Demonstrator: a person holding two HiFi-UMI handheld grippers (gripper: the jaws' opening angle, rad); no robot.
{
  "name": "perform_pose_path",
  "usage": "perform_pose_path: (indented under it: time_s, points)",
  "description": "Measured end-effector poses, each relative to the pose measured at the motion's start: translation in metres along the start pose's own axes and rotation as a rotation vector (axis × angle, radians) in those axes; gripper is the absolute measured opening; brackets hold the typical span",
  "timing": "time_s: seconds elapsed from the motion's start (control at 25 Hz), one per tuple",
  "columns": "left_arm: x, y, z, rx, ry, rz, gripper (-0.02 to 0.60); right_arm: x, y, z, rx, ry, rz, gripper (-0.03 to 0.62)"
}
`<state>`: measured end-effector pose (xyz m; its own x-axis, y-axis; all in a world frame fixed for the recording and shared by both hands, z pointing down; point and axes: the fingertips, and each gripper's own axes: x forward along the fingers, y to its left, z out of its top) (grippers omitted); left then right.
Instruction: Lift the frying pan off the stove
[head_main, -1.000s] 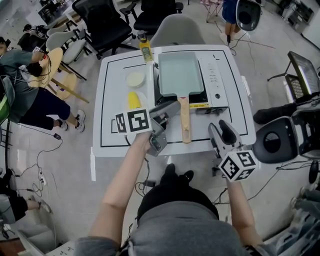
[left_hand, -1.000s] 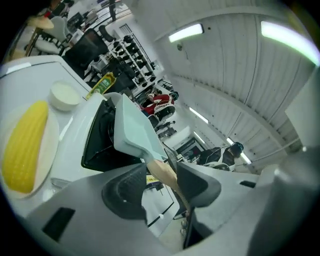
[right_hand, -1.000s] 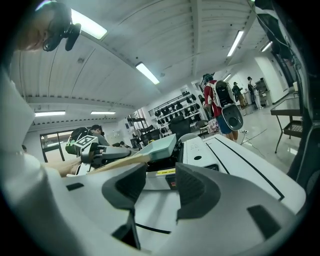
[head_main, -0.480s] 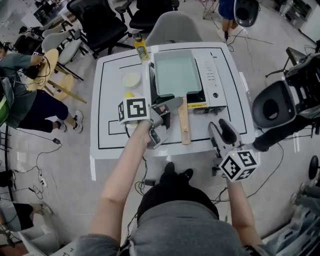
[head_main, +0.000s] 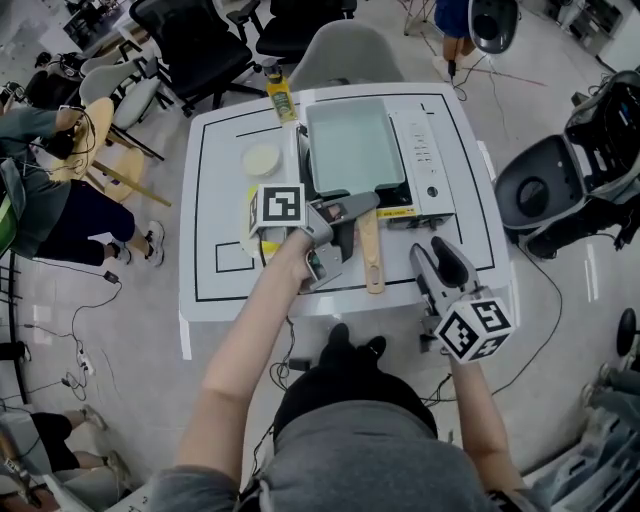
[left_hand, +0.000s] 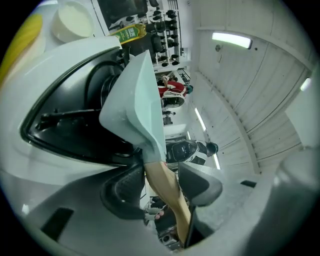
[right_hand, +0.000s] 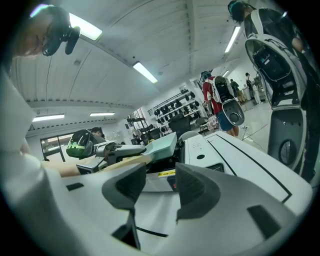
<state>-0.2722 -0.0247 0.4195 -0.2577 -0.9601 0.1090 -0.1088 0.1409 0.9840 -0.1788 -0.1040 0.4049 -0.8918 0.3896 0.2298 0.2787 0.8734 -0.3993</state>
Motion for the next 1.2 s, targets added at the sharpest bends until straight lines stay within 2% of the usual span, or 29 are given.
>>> perform_pose_path:
  time_s: [0.24,0.64,1.0,1.2]
  points:
    - [0.006,0.001,0.000,-0.014,0.039,0.003,0.195,0.009,0.012,-0.001,0.021,0.028,0.051,0.179]
    - [0.005,0.000,-0.001,-0.032,0.047,-0.004,0.192,0.022,0.034,0.008,0.236,0.071,0.226,0.188]
    - [0.005,0.000,-0.002,-0.028,0.049,-0.007,0.192,0.039,0.069,0.007,0.409,0.238,0.498,0.227]
    - [0.005,0.000,-0.002,-0.024,0.048,-0.006,0.192,0.052,0.078,-0.001,0.446,0.364,0.564,0.225]
